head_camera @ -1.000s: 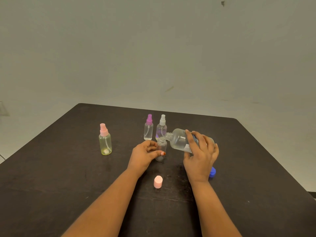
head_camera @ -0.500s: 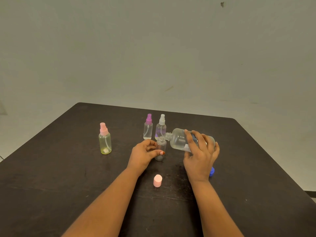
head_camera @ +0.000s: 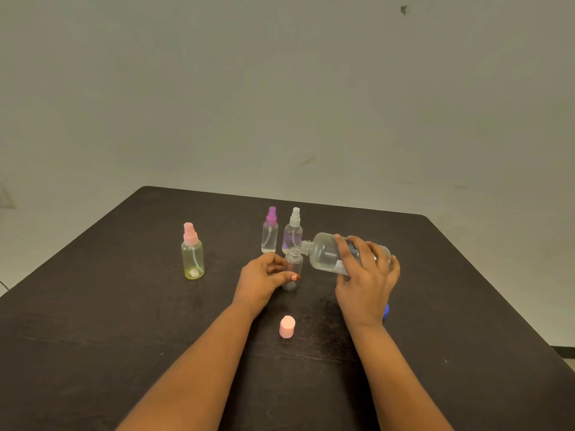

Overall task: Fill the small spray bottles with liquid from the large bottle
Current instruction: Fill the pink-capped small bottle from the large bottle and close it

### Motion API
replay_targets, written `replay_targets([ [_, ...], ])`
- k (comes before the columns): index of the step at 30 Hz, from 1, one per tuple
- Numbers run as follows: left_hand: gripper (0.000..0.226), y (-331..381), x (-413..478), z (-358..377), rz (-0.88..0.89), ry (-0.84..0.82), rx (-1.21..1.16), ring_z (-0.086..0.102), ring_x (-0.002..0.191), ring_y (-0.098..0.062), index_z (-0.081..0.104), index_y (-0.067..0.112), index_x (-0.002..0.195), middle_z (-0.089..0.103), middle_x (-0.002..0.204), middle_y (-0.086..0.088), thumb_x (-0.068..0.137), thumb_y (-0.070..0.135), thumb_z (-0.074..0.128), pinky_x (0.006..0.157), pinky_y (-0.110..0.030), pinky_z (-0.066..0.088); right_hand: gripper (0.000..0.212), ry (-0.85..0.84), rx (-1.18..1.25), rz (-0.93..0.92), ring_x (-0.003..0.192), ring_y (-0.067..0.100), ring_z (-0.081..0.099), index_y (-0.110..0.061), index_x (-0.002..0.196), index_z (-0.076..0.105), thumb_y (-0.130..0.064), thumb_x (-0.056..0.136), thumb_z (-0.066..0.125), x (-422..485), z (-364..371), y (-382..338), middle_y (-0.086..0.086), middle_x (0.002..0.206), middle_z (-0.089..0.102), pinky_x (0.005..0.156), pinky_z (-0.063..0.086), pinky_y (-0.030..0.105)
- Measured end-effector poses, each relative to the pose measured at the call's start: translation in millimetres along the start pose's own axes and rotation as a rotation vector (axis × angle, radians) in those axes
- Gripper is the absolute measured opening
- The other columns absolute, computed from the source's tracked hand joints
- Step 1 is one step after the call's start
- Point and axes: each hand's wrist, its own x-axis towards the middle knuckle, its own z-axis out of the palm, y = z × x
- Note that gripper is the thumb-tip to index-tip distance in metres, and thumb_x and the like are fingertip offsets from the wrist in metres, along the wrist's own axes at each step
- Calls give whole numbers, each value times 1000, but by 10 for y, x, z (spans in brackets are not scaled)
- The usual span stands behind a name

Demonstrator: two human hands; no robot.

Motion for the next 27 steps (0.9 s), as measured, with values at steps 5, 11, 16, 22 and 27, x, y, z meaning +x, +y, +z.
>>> replay_targets([
  [5,25,-7,6,2,0,-4,-9,66,93,-7,65,11,90,72,95,-1,69,11,79,82,-19,51,71,-12,-25,-34,112,24,41,-25,123,59,1,59,75,44,-18,30,3,118,61,95,34,60],
  [11,26,-8,5,3,-3,-4,-15,66,93,-6,65,12,90,72,95,0,69,11,80,75,-14,50,71,-26,-49,-65,112,24,43,-28,124,58,0,61,75,86,-22,51,1,118,61,95,34,60],
  [16,27,-4,2,2,-4,-8,-11,65,94,-5,65,12,92,71,96,1,69,12,80,75,-13,50,71,-34,-61,-94,112,25,43,-27,124,58,0,61,76,115,-40,66,1,119,60,95,33,60],
  [22,26,0,-9,1,-4,-7,-7,65,93,-4,65,13,92,71,96,3,69,12,79,76,-14,49,71,-33,-67,-112,111,25,44,-27,124,57,1,61,75,132,-43,78,1,119,60,95,33,60],
  [27,25,21,-12,3,-2,-10,6,65,92,-3,65,15,91,71,95,3,70,13,79,73,-12,49,70,-34,-74,-131,110,25,43,-28,123,58,1,62,74,166,-52,86,1,119,60,95,34,61],
])
